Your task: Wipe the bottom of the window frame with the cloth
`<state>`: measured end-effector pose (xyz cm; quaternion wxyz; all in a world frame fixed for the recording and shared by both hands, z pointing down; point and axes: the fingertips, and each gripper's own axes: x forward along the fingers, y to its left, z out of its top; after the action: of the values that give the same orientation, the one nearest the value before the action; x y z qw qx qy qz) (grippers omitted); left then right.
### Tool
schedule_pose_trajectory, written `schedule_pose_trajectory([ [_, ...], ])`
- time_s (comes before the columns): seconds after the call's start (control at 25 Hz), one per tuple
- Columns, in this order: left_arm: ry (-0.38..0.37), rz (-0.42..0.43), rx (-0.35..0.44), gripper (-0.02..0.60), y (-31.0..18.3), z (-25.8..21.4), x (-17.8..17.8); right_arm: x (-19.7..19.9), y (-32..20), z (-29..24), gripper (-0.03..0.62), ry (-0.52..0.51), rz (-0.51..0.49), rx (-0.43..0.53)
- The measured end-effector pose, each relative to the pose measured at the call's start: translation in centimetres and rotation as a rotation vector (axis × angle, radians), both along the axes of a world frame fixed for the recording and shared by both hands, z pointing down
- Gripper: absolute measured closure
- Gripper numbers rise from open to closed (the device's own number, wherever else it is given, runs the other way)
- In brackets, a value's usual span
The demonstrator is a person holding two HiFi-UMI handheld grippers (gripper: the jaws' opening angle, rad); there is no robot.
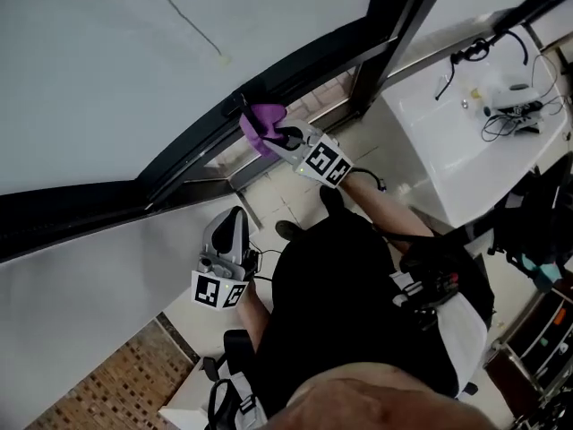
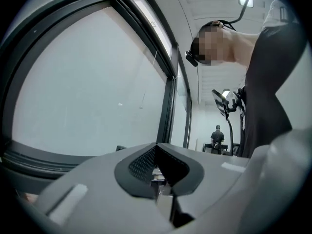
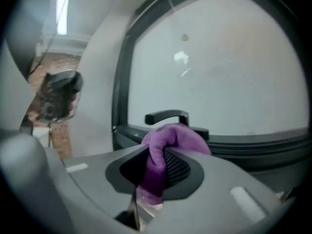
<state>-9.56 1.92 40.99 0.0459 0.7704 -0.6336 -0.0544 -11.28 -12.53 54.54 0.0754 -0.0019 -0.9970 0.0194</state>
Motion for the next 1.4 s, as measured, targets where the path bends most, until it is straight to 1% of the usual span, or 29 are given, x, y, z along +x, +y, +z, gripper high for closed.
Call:
schedule_pose_trajectory([
  [0.04,-0.004,0.01,-0.002,0.58,-0.6,-0.2,0.7,-1.0,-1.2,-0.5,0.523,-0.051,0.084,-0.047],
  [0.08,-0.012,0.019,-0.008,0.58,-1.0,-0.4,1.5,-2.0,-1.9,-1.1,0.523,-0.097,0.134,-0.065],
  [0.12,-0.023,0.028,-0.016,0.58,-1.3,-0.5,2.1,-3.1,-2.2,-1.7,0.523,-0.131,0.16,-0.05],
  [0.2,-0.046,0.042,-0.035,0.58,-1.8,-0.6,3.3,-4.7,-2.3,-2.4,0.523,-0.174,0.181,0.024],
  [0.28,-0.061,0.052,-0.049,0.58,-2.1,-0.5,4.5,-4.6,-2.0,-2.6,0.523,-0.228,0.184,0.081],
  [0.4,-0.059,0.059,-0.073,0.58,-2.4,0.1,4.8,-2.4,-0.9,-2.4,0.523,-0.301,0.135,0.145],
  [0.48,-0.049,0.064,-0.086,0.58,-2.6,0.4,4.1,-0.4,0.5,-2.6,0.523,-0.321,0.057,0.15],
  [0.6,-0.029,0.091,-0.084,0.58,-3.0,0.7,2.6,4.9,4.7,-3.6,0.523,-0.283,-0.139,0.134],
  [0.64,-0.013,0.105,-0.073,0.58,-3.3,0.9,2.1,6.5,5.5,-4.6,0.523,-0.276,-0.167,0.149],
  [0.68,0.003,0.119,-0.059,0.58,-3.8,1.1,1.5,7.4,4.9,-5.8,0.523,-0.267,-0.134,0.164],
  [0.72,0.017,0.134,-0.042,0.58,-4.3,1.2,0.8,7.5,2.9,-6.4,0.523,-0.23,-0.037,0.149],
  [0.76,0.026,0.151,-0.024,0.58,-4.7,1.1,0.3,6.9,-0.2,-6.3,0.523,-0.163,0.096,0.104],
  [0.8,0.031,0.171,-0.004,0.58,-5.1,0.8,0.0,5.5,-3.6,-6.2,0.523,-0.088,0.216,0.073],
  [0.84,0.033,0.194,0.015,0.58,-5.3,0.4,-0.2,3.5,-6.6,-6.3,0.523,-0.028,0.29,0.086],
  [0.88,0.033,0.217,0.033,0.58,-5.5,0.0,-0.2,0.9,-9.0,-6.7,0.523,0.019,0.31,0.138],
  [0.92,0.029,0.239,0.048,0.58,-5.7,-0.4,-0.2,-1.8,-10.5,-6.8,0.523,0.068,0.281,0.198],
  [0.96,0.024,0.258,0.061,0.58,-5.7,-0.8,-0.1,-4.3,-11.0,-6.2,0.522,0.133,0.22,0.239],
  [1.0,0.02,0.271,0.073,0.58,-5.5,-1.1,-0.1,-5.9,-10.7,-5.0,0.522,0.202,0.147,0.257],
  [1.04,0.019,0.278,0.084,0.58,-5.3,-1.4,-0.3,-6.5,-10.1,-3.9,0.532,0.261,0.084,0.259],
  [1.08,0.02,0.281,0.093,0.58,-5.0,-1.5,-0.7,-6.2,-9.6,-3.2,0.526,0.313,0.045,0.256],
  [1.12,0.025,0.28,0.099,0.58,-4.7,-1.4,-1.3,-5.2,-9.8,-2.9,0.525,0.376,0.042,0.268],
  [1.16,0.033,0.276,0.103,0.58,-4.5,-1.3,-2.1,-3.6,-10.7,-2.7,0.525,0.459,0.086,0.312],
  [1.2,0.044,0.271,0.107,0.58,-4.3,-1.1,-3.0,-1.9,-12.1,-2.6,0.525,0.544,0.166,0.383],
  [1.24,0.056,0.266,0.11,0.58,-4.2,-0.9,-3.8,-0.8,-13.4,-2.7,0.525,0.597,0.245,0.444],
  [1.28,0.07,0.263,0.113,0.58,-4.2,-0.6,-4.6,-0.7,-13.9,-3.0,0.525,0.607,0.287,0.47],
  [1.32,0.082,0.262,0.113,0.58,-4.3,-0.4,-5.2,-1.5,-13.7,-3.1,0.525,0.595,0.282,0.474],
  [1.36,0.09,0.263,0.112,0.58,-4.5,-0.1,-5.6,-2.8,-13.2,-2.7,0.523,0.591,0.25,0.489],
  [1.4,0.092,0.268,0.111,0.58,-4.7,-0.1,-5.7,-3.9,-12.9,-2.0,0.526,0.606,0.222,0.524],
])
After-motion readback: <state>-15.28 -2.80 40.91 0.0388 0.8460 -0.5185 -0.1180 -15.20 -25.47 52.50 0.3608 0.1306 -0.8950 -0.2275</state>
